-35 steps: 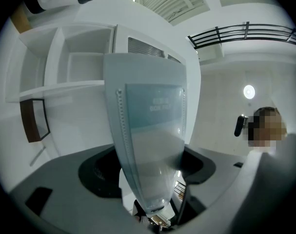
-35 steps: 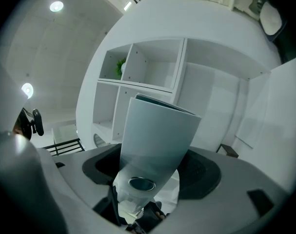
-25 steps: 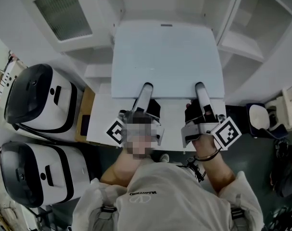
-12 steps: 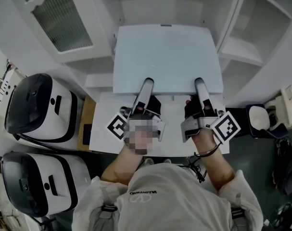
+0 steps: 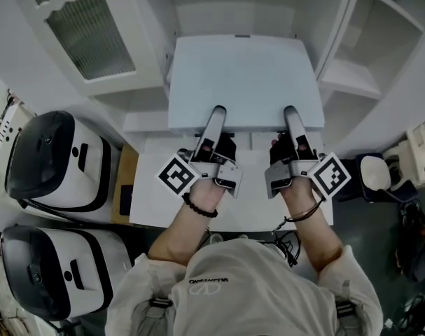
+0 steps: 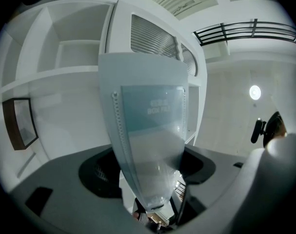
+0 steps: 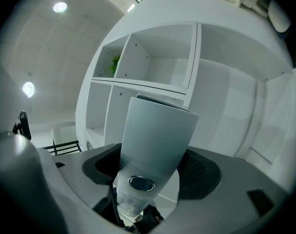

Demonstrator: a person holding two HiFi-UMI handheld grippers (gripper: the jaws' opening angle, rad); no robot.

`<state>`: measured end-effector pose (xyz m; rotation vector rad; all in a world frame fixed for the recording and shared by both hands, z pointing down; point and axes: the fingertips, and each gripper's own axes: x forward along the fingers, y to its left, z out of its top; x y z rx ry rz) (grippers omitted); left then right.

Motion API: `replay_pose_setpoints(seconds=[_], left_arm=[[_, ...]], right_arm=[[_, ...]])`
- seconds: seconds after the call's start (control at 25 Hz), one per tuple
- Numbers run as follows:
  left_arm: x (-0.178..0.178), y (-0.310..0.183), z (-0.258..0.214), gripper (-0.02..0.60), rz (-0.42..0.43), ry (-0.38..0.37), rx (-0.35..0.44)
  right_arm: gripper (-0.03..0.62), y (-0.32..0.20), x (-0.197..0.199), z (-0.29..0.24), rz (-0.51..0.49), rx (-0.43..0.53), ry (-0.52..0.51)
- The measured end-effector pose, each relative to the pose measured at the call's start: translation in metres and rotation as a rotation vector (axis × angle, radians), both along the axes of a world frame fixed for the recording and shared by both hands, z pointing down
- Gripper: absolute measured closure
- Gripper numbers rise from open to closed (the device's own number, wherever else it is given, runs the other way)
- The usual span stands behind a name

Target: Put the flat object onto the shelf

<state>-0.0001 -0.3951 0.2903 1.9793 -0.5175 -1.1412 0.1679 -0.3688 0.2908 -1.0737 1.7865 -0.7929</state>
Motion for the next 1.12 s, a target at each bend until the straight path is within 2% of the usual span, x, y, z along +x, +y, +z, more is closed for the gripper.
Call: replay_pose_setpoints(seconds=[0.28, 0.48, 1.12], left_arm=[[0.001, -0.007, 0.000, 0.250, 0.005, -0.004, -0.012], [0.001, -0.044, -0.005, 0.250, -0.002, -0.013, -0.047], [0.008, -0.093, -0.018, 0.249, -0.013, -0.025, -0.073]], right_arm=[[0.249, -0.007, 0.002, 0.003, 0.012, -0.016, -0.004], [0.249, -0.044, 0.002, -0.002, 0.005, -0.055, -0.017], [0.244, -0.095, 0.008, -0.012, 0.004, -0.103, -0.034]])
